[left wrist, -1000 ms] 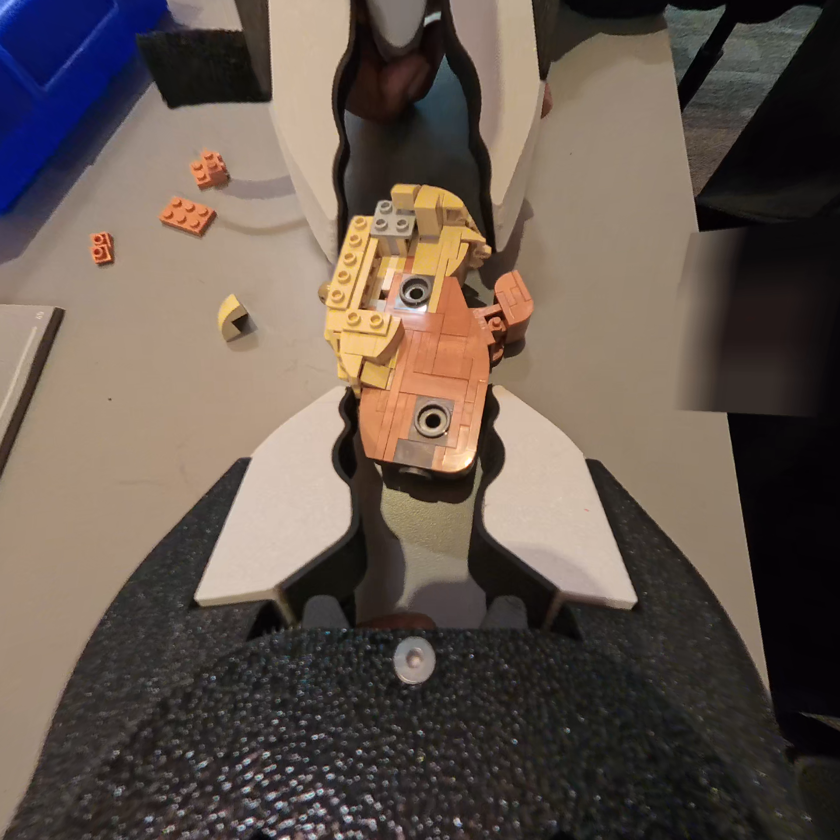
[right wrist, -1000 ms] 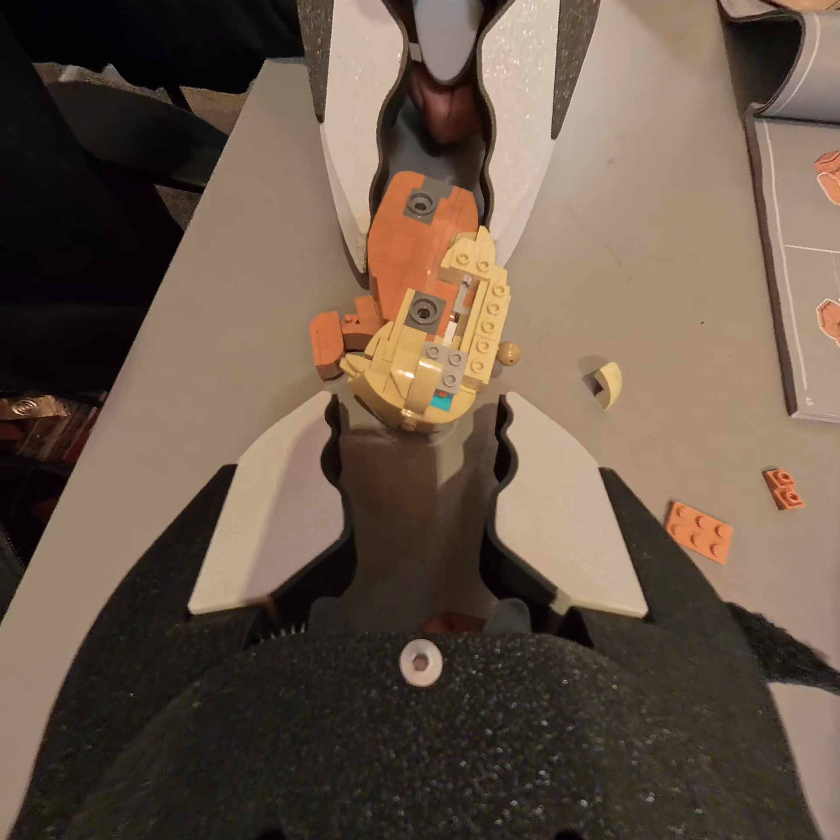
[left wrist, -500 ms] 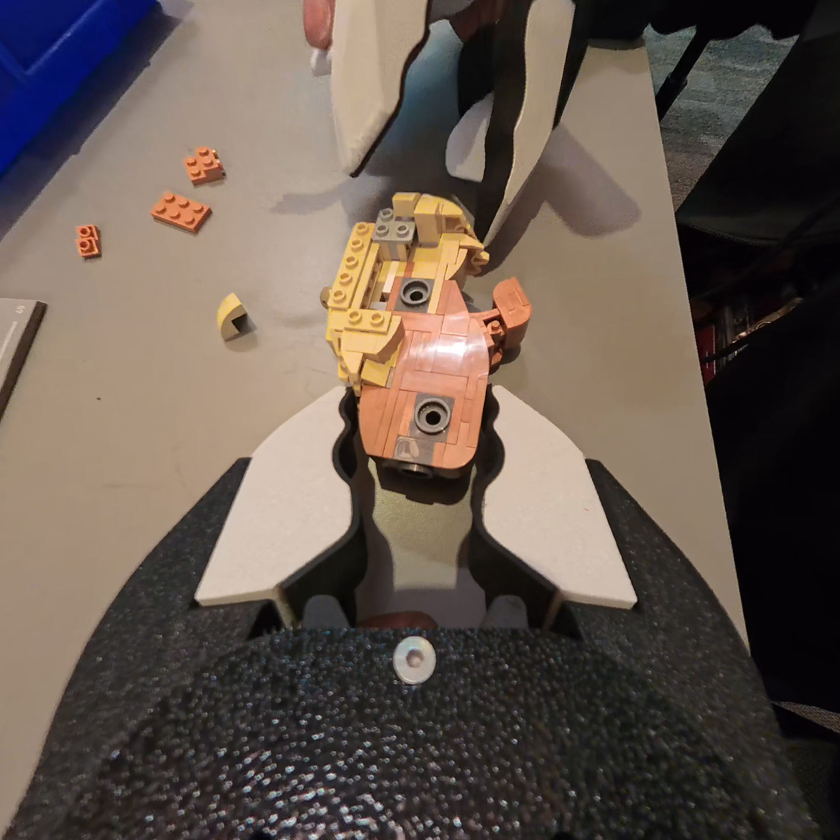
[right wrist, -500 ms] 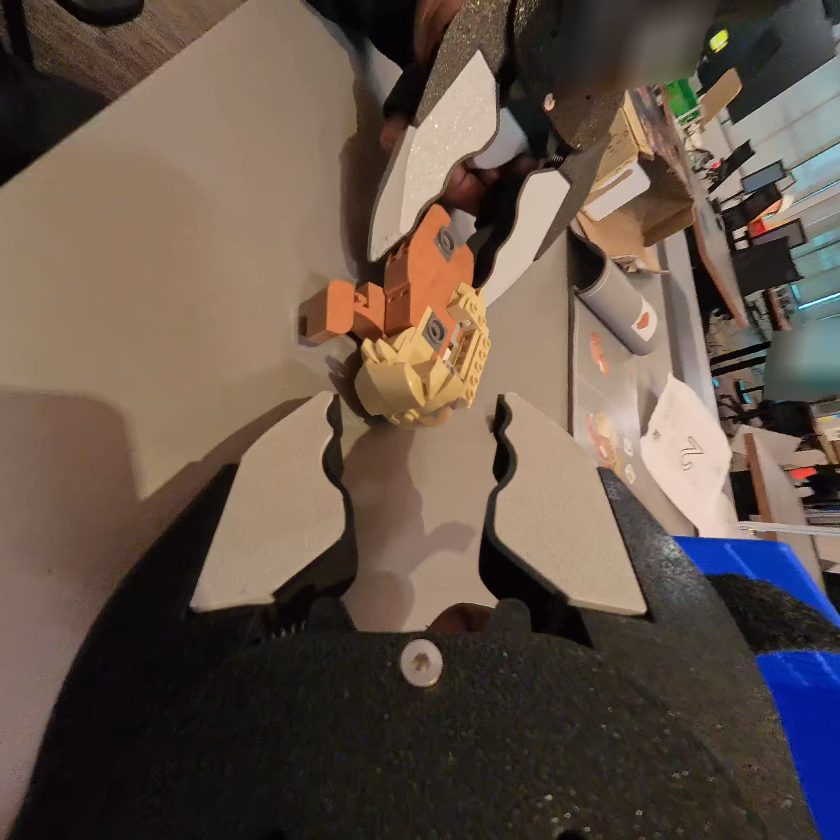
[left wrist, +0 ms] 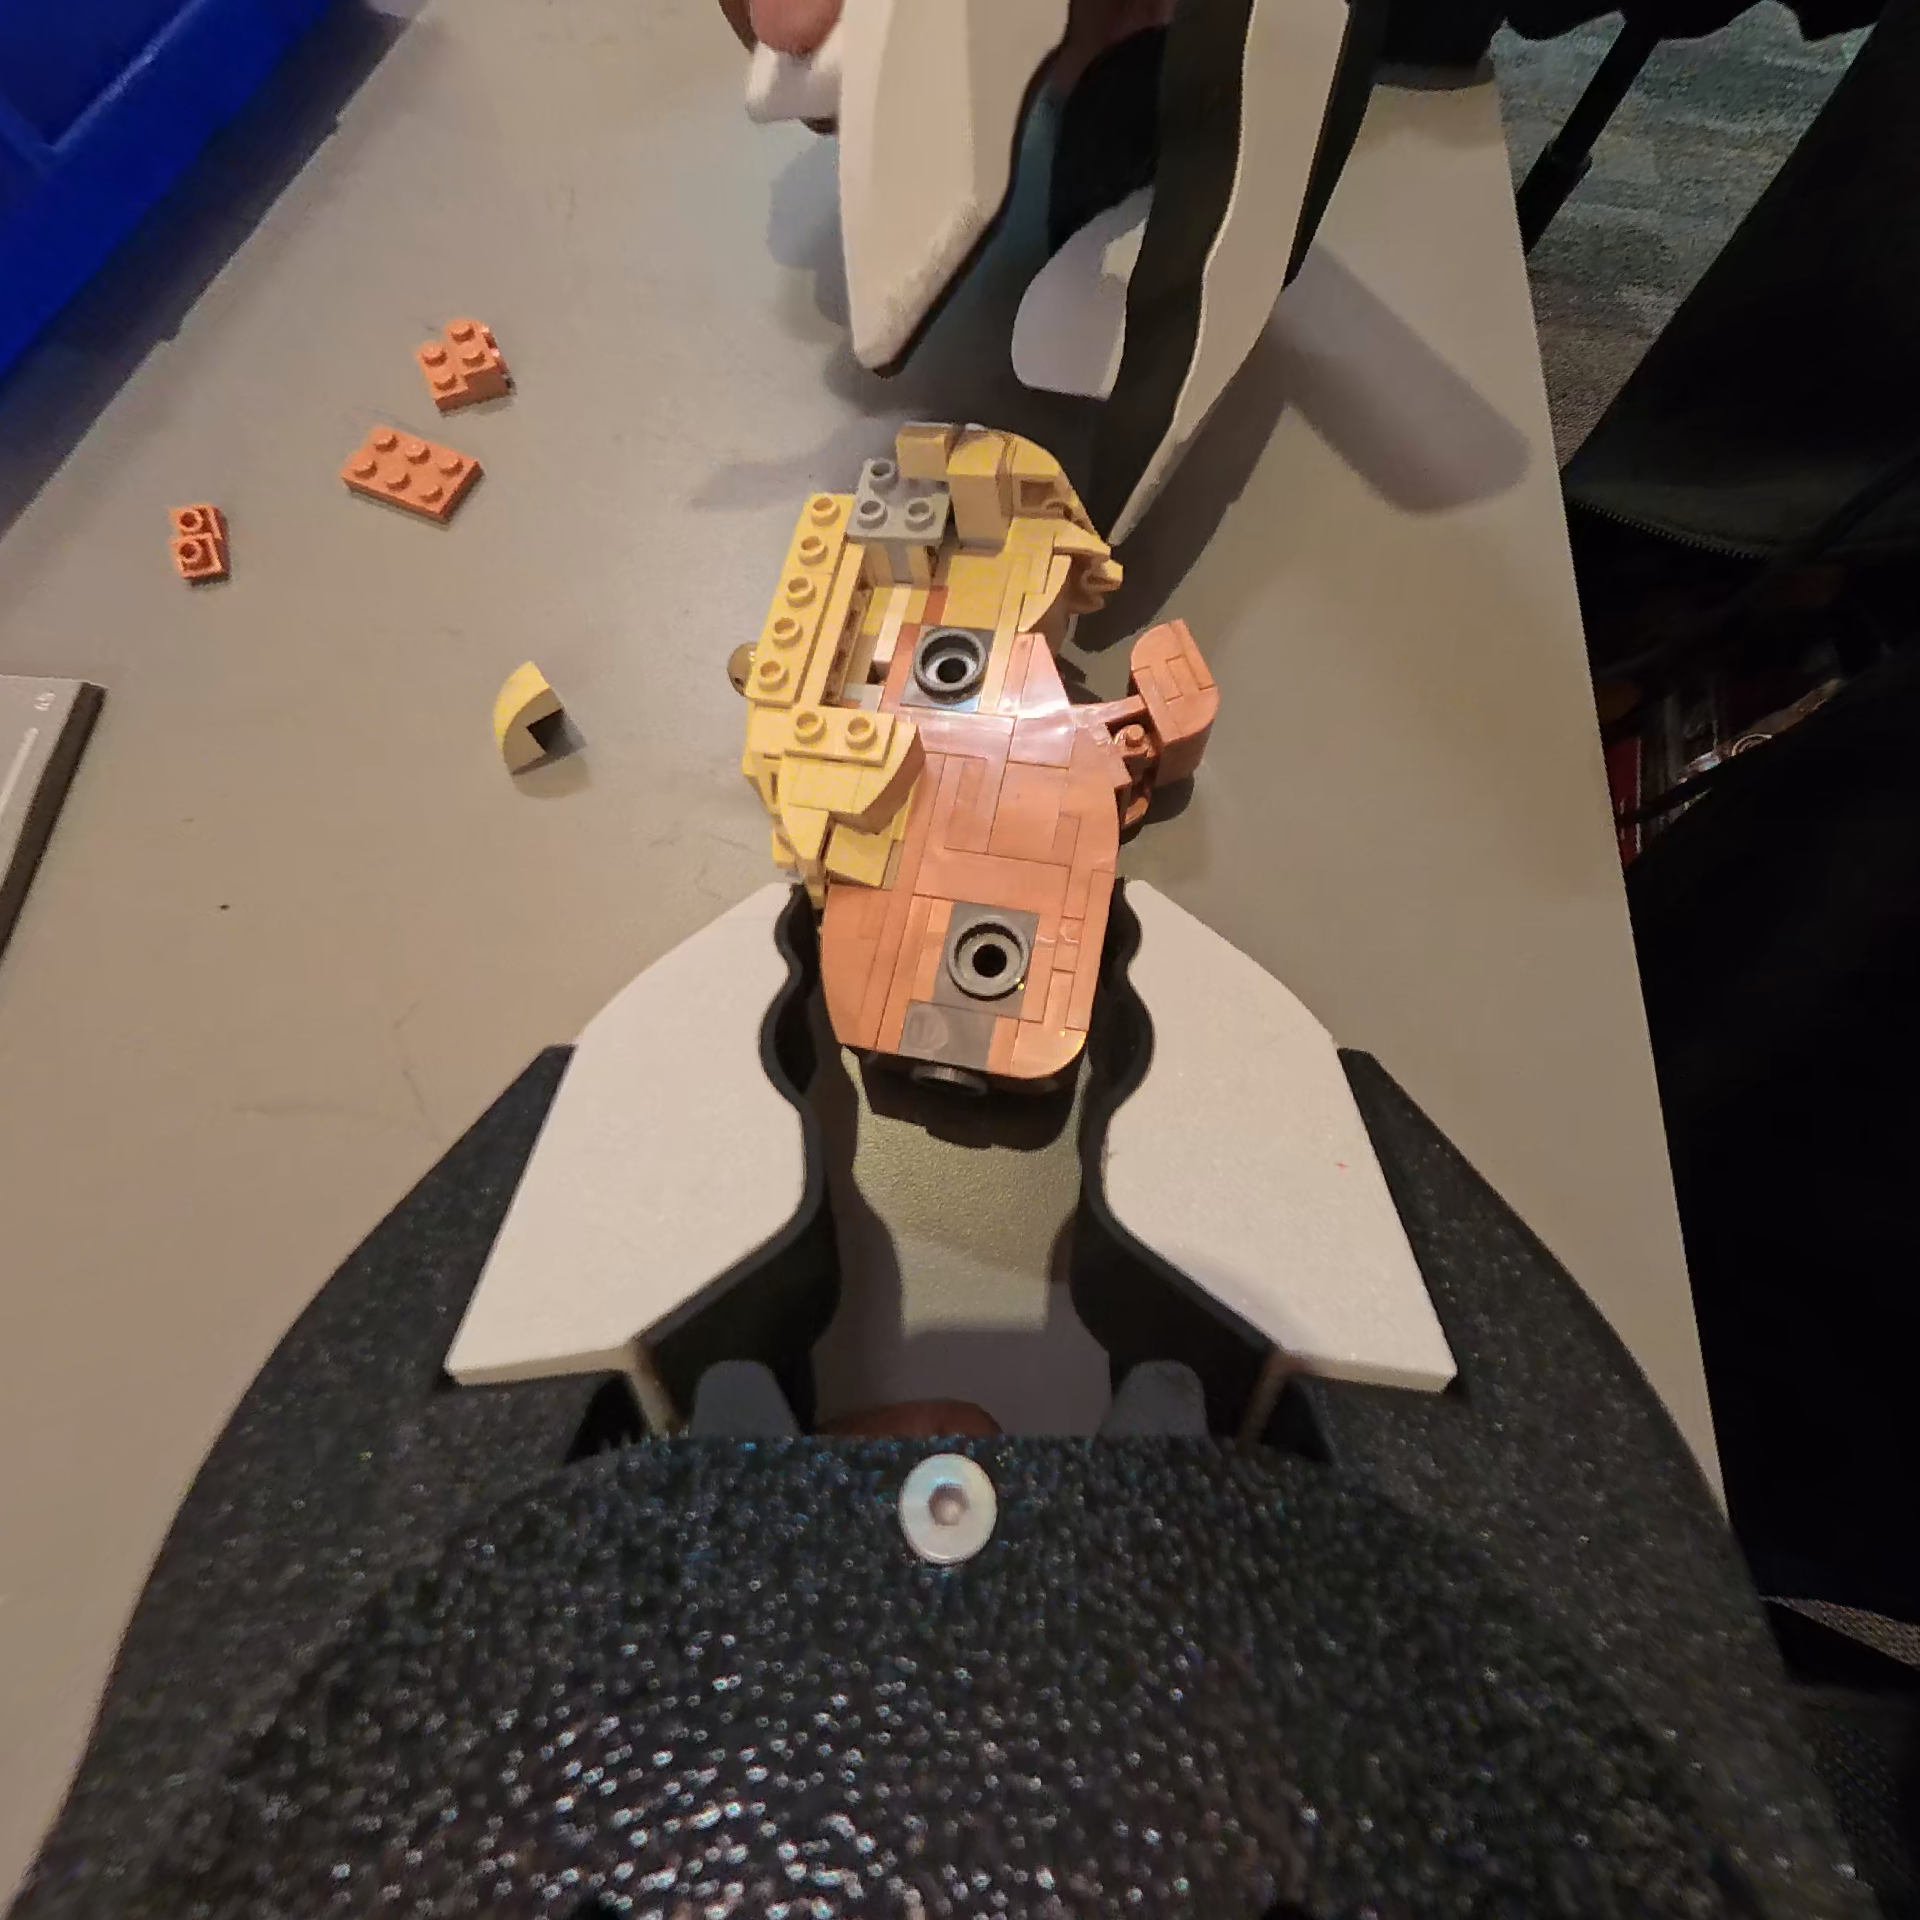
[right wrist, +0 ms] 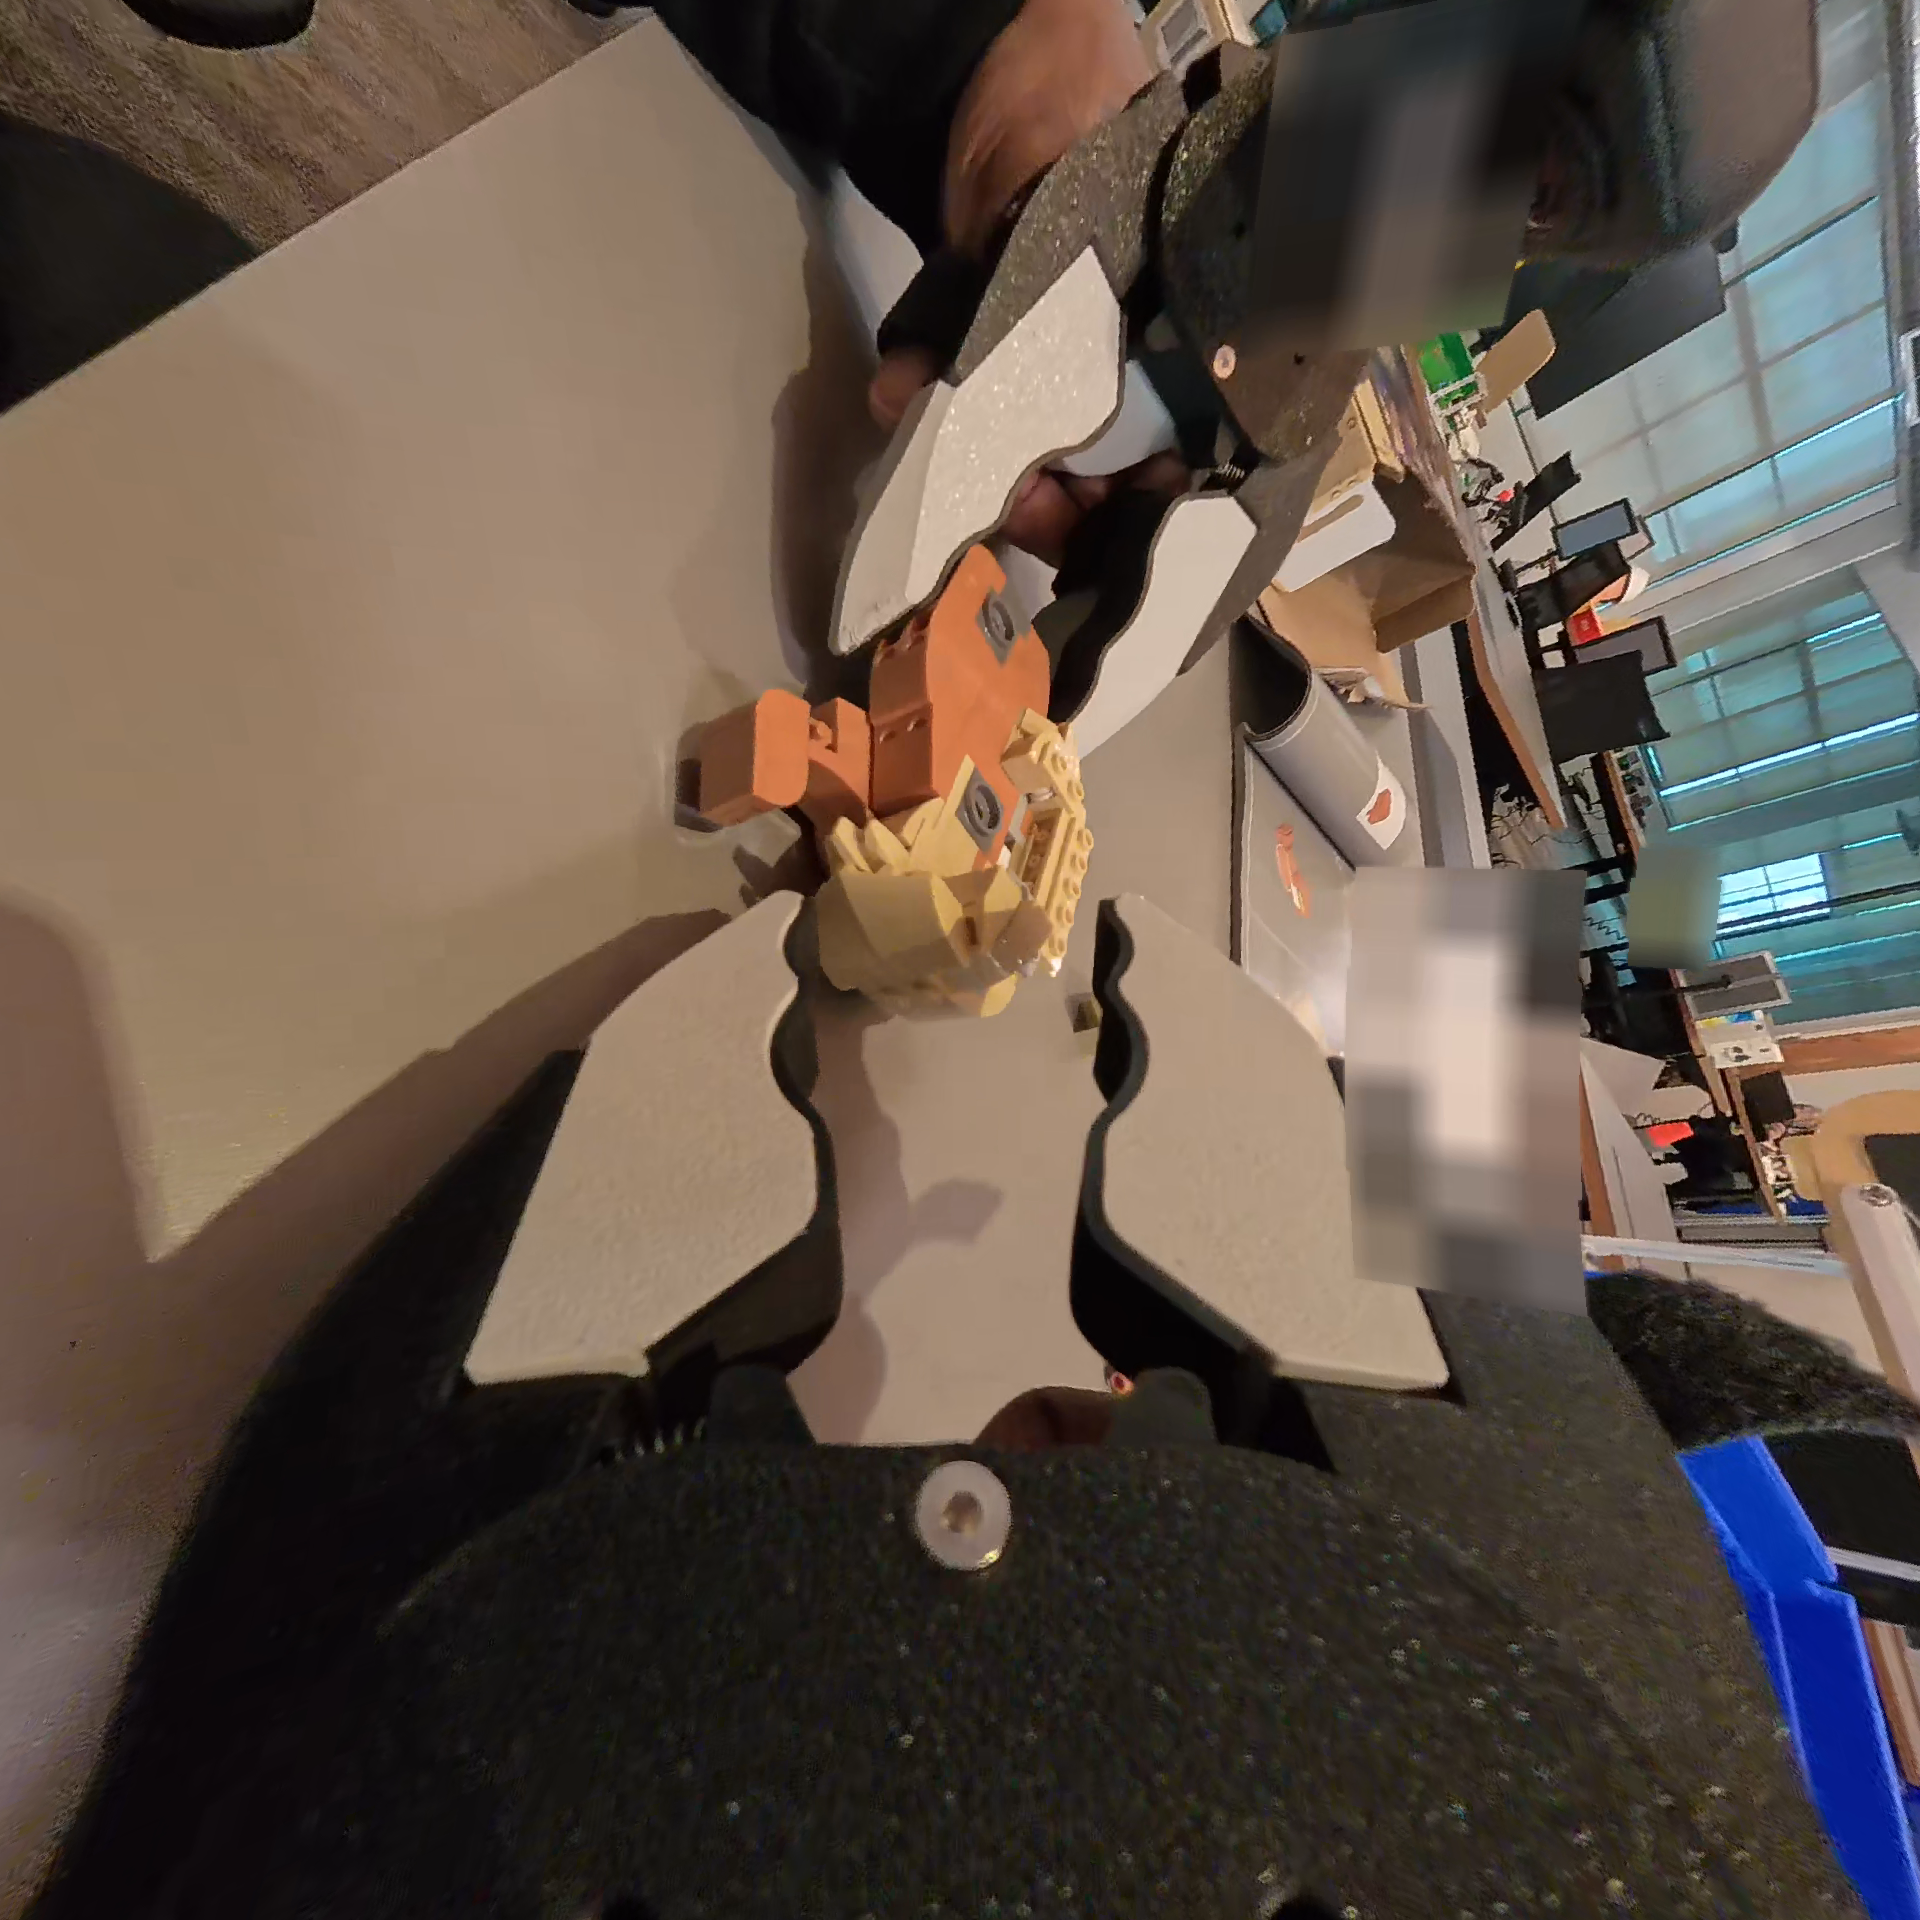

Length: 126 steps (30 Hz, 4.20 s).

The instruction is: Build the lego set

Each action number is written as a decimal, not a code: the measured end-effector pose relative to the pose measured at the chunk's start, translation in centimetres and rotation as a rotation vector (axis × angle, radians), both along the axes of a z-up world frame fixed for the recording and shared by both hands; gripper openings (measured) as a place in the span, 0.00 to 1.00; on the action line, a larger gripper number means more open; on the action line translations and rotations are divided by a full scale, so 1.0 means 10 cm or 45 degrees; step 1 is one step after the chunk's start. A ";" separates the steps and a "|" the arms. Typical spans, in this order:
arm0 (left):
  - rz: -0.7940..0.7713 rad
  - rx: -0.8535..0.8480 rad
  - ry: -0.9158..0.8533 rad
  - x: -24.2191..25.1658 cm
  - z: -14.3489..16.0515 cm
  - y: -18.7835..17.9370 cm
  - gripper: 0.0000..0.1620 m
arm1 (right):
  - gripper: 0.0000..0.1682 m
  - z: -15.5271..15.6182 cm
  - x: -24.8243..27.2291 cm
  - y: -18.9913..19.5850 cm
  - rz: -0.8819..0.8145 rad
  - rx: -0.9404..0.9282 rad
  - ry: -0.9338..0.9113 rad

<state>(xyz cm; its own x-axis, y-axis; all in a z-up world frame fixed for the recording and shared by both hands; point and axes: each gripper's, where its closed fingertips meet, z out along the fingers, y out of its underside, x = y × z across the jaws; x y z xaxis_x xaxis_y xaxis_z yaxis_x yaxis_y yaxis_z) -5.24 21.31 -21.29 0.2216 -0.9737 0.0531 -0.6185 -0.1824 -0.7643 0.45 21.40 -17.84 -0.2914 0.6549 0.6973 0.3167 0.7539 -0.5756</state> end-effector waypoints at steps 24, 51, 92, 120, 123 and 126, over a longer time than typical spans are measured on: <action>0.007 0.010 0.008 0.00 -0.01 0.01 0.33 | 0.27 -0.08 -0.03 0.02 -0.063 0.107 0.006; 0.000 0.035 0.032 -0.01 -0.03 -0.02 0.33 | 0.27 -0.10 0.27 0.54 -0.366 -0.292 -0.105; -0.081 0.778 -0.229 0.64 1.03 0.37 0.30 | 0.05 0.88 0.20 0.55 0.191 -1.944 0.438; -0.280 -0.017 0.241 0.55 0.58 0.00 0.06 | 0.18 0.26 0.15 0.11 0.053 -1.104 -0.005; -0.308 -0.081 0.331 0.57 0.55 0.05 0.06 | 0.18 0.22 0.13 0.05 0.065 -1.061 -0.040; -0.360 -0.153 0.395 0.57 0.51 0.03 0.06 | 0.16 0.18 0.12 0.05 0.039 -1.029 -0.051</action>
<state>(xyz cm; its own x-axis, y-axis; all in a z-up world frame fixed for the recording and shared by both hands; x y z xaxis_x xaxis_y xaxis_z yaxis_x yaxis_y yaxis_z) 0.48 21.61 -16.18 -0.0298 -0.9893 0.1431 -0.8539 -0.0492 -0.5182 1.60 21.89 -16.02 -0.3323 0.9432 0.0010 0.3342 0.1187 -0.9350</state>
